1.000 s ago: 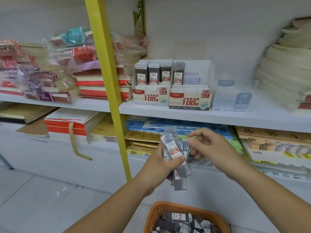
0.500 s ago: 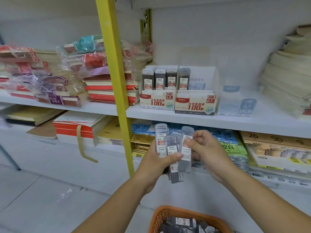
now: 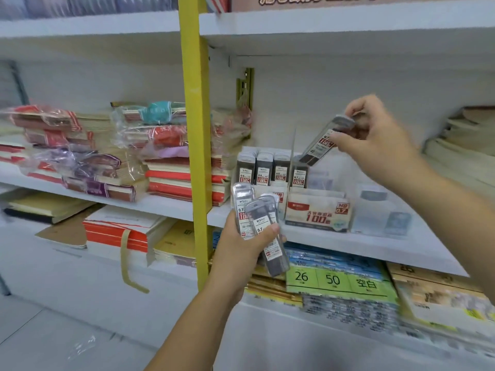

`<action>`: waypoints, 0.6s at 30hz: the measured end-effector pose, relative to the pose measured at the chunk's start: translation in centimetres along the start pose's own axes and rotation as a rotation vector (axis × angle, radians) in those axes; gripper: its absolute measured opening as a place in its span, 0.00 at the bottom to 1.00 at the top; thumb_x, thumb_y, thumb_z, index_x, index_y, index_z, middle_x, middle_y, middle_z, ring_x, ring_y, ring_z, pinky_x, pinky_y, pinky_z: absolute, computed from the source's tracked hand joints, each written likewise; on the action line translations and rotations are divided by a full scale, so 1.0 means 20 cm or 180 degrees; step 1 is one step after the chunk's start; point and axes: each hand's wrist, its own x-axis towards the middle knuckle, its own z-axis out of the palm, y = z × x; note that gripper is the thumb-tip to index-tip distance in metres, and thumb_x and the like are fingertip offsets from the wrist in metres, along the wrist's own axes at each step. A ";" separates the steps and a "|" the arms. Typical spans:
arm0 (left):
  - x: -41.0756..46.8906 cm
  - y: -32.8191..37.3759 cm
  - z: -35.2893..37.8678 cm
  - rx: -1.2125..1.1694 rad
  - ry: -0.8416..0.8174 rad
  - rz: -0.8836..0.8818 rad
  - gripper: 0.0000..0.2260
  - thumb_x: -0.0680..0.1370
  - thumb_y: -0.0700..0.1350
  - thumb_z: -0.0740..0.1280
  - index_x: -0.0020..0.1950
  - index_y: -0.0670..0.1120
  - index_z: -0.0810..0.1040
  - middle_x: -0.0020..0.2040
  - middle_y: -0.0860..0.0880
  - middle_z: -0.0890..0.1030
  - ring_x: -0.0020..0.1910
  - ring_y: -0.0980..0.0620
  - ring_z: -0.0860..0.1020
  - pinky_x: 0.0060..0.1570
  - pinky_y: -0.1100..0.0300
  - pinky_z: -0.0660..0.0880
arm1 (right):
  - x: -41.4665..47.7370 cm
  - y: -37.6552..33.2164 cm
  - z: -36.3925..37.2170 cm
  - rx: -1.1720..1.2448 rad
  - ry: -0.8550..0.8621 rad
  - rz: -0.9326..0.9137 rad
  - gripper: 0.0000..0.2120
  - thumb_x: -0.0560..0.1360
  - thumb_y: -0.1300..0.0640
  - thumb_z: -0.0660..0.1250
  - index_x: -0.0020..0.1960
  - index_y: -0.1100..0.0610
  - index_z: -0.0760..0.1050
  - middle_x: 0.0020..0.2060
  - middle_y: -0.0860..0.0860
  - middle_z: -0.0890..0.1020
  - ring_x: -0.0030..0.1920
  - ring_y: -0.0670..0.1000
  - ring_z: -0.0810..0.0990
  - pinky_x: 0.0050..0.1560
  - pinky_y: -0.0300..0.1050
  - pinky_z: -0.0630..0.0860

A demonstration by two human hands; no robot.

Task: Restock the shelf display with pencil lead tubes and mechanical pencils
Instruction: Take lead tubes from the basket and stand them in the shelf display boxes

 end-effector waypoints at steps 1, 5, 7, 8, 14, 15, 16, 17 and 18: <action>0.01 0.00 0.00 -0.0056 0.0018 -0.0001 0.17 0.77 0.44 0.73 0.62 0.56 0.74 0.50 0.50 0.87 0.46 0.51 0.87 0.36 0.62 0.81 | 0.05 0.02 0.03 -0.0260 -0.0154 -0.0020 0.17 0.73 0.57 0.72 0.43 0.39 0.67 0.41 0.49 0.82 0.42 0.55 0.81 0.44 0.50 0.76; 0.05 -0.02 -0.02 -0.0261 0.0020 -0.0049 0.18 0.76 0.45 0.74 0.63 0.59 0.74 0.51 0.52 0.87 0.47 0.50 0.87 0.37 0.60 0.82 | 0.15 0.12 0.15 -0.0769 -0.0565 -0.0041 0.13 0.72 0.57 0.73 0.45 0.46 0.69 0.41 0.44 0.80 0.41 0.46 0.80 0.38 0.40 0.72; 0.07 -0.02 -0.03 -0.0306 -0.0002 -0.0052 0.18 0.76 0.46 0.74 0.62 0.60 0.75 0.51 0.53 0.87 0.47 0.50 0.87 0.37 0.61 0.82 | 0.18 0.16 0.18 -0.0811 -0.0643 0.0002 0.14 0.72 0.58 0.74 0.46 0.47 0.70 0.42 0.46 0.79 0.41 0.48 0.80 0.38 0.41 0.74; 0.08 -0.02 -0.03 -0.0327 -0.0010 -0.0053 0.18 0.76 0.46 0.74 0.61 0.61 0.75 0.51 0.54 0.87 0.47 0.50 0.87 0.37 0.61 0.82 | 0.19 0.17 0.20 -0.0794 -0.0690 0.0055 0.15 0.72 0.59 0.74 0.48 0.48 0.69 0.42 0.47 0.80 0.41 0.49 0.81 0.39 0.42 0.76; 0.11 -0.03 -0.06 -0.0370 -0.0021 -0.0048 0.15 0.75 0.45 0.75 0.58 0.59 0.77 0.51 0.54 0.87 0.47 0.50 0.87 0.37 0.60 0.82 | 0.20 0.23 0.27 -0.1086 -0.0780 0.0046 0.14 0.71 0.56 0.75 0.50 0.49 0.72 0.43 0.47 0.78 0.42 0.48 0.78 0.43 0.48 0.77; 0.12 -0.03 -0.06 -0.0368 -0.0034 -0.0043 0.14 0.75 0.45 0.75 0.57 0.59 0.78 0.51 0.53 0.87 0.47 0.49 0.87 0.37 0.59 0.82 | 0.20 0.24 0.28 -0.1228 -0.0788 0.0019 0.12 0.71 0.55 0.75 0.50 0.49 0.74 0.44 0.48 0.77 0.42 0.49 0.77 0.43 0.47 0.75; 0.12 -0.03 -0.06 -0.0360 -0.0039 -0.0044 0.14 0.75 0.45 0.75 0.57 0.59 0.79 0.51 0.53 0.87 0.48 0.49 0.87 0.38 0.59 0.83 | 0.19 0.25 0.29 -0.1416 -0.0790 -0.0006 0.10 0.72 0.53 0.74 0.50 0.49 0.75 0.46 0.48 0.75 0.44 0.50 0.76 0.44 0.45 0.72; 0.12 -0.03 -0.06 -0.0355 -0.0038 -0.0049 0.14 0.76 0.45 0.75 0.56 0.59 0.79 0.51 0.53 0.87 0.48 0.49 0.87 0.38 0.58 0.83 | 0.19 0.25 0.29 -0.1580 -0.0786 0.0002 0.09 0.72 0.52 0.73 0.50 0.50 0.76 0.47 0.49 0.73 0.46 0.51 0.75 0.46 0.44 0.69; 0.12 -0.03 -0.06 -0.0359 -0.0037 -0.0055 0.14 0.75 0.45 0.75 0.57 0.59 0.79 0.51 0.52 0.87 0.48 0.49 0.87 0.38 0.59 0.83 | 0.18 0.25 0.28 -0.1678 -0.0777 0.0028 0.08 0.73 0.51 0.72 0.51 0.50 0.77 0.49 0.49 0.71 0.47 0.51 0.75 0.47 0.44 0.68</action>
